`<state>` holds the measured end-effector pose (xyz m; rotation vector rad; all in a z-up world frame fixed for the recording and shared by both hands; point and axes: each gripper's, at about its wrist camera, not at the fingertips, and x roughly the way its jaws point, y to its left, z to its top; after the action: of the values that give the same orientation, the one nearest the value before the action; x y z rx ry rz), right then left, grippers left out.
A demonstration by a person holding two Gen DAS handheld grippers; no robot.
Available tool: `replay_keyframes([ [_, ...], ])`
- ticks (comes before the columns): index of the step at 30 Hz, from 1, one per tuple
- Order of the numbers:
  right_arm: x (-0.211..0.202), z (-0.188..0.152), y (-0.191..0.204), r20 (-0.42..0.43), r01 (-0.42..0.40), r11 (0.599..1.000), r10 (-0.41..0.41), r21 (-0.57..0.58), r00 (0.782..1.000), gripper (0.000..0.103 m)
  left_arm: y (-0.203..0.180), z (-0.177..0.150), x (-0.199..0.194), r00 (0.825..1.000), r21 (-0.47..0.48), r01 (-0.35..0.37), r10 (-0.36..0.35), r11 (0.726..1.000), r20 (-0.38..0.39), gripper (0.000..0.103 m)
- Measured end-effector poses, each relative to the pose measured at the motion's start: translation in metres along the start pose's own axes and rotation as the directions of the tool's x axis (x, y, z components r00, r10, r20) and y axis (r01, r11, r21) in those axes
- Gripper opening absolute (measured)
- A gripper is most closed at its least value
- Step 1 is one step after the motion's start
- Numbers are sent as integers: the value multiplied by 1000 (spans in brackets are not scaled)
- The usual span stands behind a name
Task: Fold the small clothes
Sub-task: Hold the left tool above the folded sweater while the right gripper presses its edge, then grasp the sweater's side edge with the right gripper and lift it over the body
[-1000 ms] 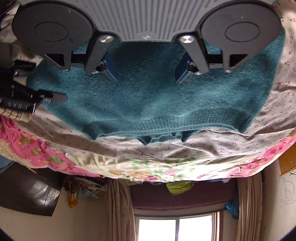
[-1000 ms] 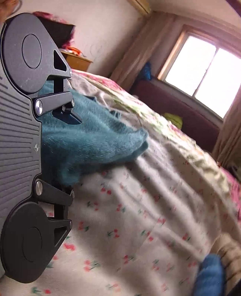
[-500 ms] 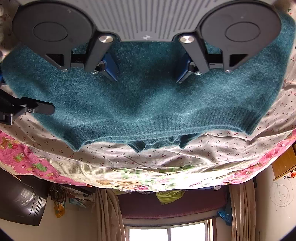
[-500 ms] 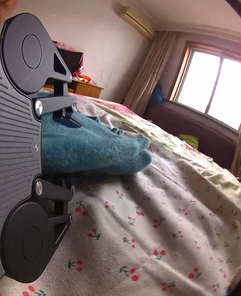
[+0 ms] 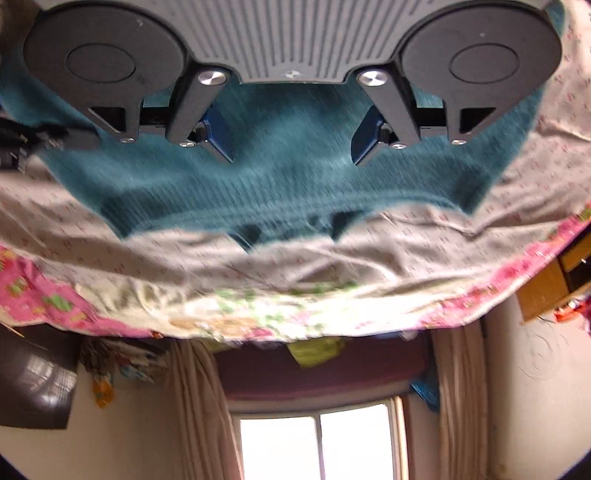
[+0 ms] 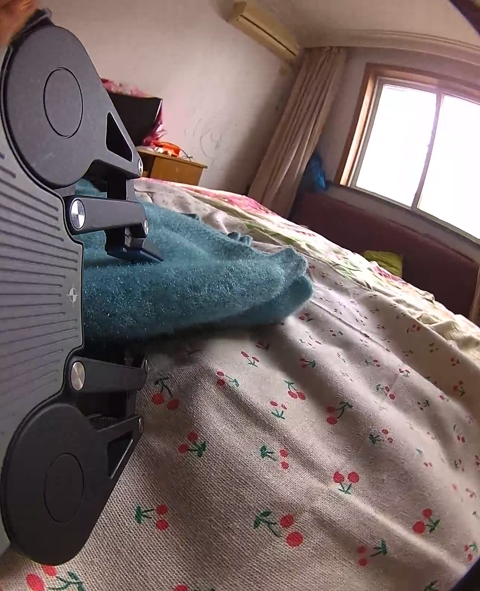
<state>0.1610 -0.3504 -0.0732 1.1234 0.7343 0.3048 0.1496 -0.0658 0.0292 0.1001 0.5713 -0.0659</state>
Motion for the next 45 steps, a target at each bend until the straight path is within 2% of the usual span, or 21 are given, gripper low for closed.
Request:
replay_keyframes([
  [1, 0, 1, -2, 0, -7, 1000, 7, 19, 1000, 32, 1, 0, 7, 1000, 13, -28, 28, 1000, 8, 80],
  [2, -1, 1, -2, 0, -10, 1000, 10, 27, 1000, 31, 1, -4, 19, 998, 41, -53, 54, 998, -20, 80],
  [4, -4, -2, 0, 8, -6, 1000, 6, 19, 1000, 29, 6, -20, 45, 993, 47, -17, 22, 999, -117, 80],
  [6, -7, -6, 7, 23, 15, 1000, -15, -8, 1000, 28, 8, -27, 47, 997, 40, 0, 4, 999, -78, 81],
  [9, -14, -8, 17, 34, 31, 999, -31, -19, 999, 26, 15, -22, 39, 997, 29, 25, -23, 999, -67, 80],
  [12, -23, -11, 34, 54, 53, 998, -51, -44, 997, 23, 31, -24, 20, 1000, -23, 24, -24, 999, 15, 80],
  [13, -25, -11, 42, 57, 68, 996, -65, -57, 996, 22, 33, -29, 20, 1000, -18, 17, -17, 1000, 20, 80],
  [14, -26, -12, 51, 54, 78, 995, -75, -69, 996, 22, 33, -36, 29, 999, 2, 38, -38, 999, -18, 80],
  [16, -24, -14, 75, 54, 109, 988, -103, -114, 993, 21, 28, -50, 33, 999, 52, 34, -35, 998, 18, 80],
  [18, -22, -17, 101, 58, 143, 976, -135, -164, 989, 21, 26, -51, 32, 999, 54, 24, -26, 998, 28, 80],
  [22, -17, -27, 151, 89, 202, 942, -184, -269, 979, 20, 52, -37, 24, 996, -57, 93, -94, 994, -12, 78],
  [26, -7, -39, 189, 114, 232, 909, -205, -347, 972, 19, 84, -32, 0, 998, -118, 69, -68, 991, 14, 74],
  [28, 3, -47, 203, 111, 245, 897, -220, -368, 969, 19, 93, -39, 13, 991, -179, 114, -123, 977, -44, 69],
  [29, 7, -51, 210, 108, 257, 889, -233, -379, 967, 19, 89, -46, 19, 990, -170, 118, -129, 978, -57, 69],
  [32, 19, -66, 227, 104, 274, 871, -254, -407, 962, 19, 77, -52, 23, 995, -101, 93, -97, 991, -37, 69],
  [36, 29, -82, 251, 104, 273, 858, -253, -436, 962, 18, 87, -48, 18, 992, -156, 125, -127, 980, -5, 66],
  [37, 32, -86, 257, 105, 274, 850, -255, -450, 961, 18, 90, -46, 14, 990, -180, 139, -137, 974, 20, 60],
  [40, 43, -94, 270, 99, 280, 834, -266, -476, 959, 18, 93, -38, 0, 974, -205, 207, -181, 957, 139, 60],
  [41, 48, -96, 273, 96, 283, 832, -271, -476, 958, 17, 89, -37, 5, 976, -186, 203, -183, 961, 121, 60],
  [43, 56, -102, 276, 87, 289, 829, -283, -478, 955, 16, 86, -47, 34, 977, -220, 205, -211, 954, -6, 59],
  [45, 64, -109, 278, 70, 279, 832, -280, -480, 957, 15, 92, -50, 40, 972, -260, 227, -236, 939, -6, 59],
])
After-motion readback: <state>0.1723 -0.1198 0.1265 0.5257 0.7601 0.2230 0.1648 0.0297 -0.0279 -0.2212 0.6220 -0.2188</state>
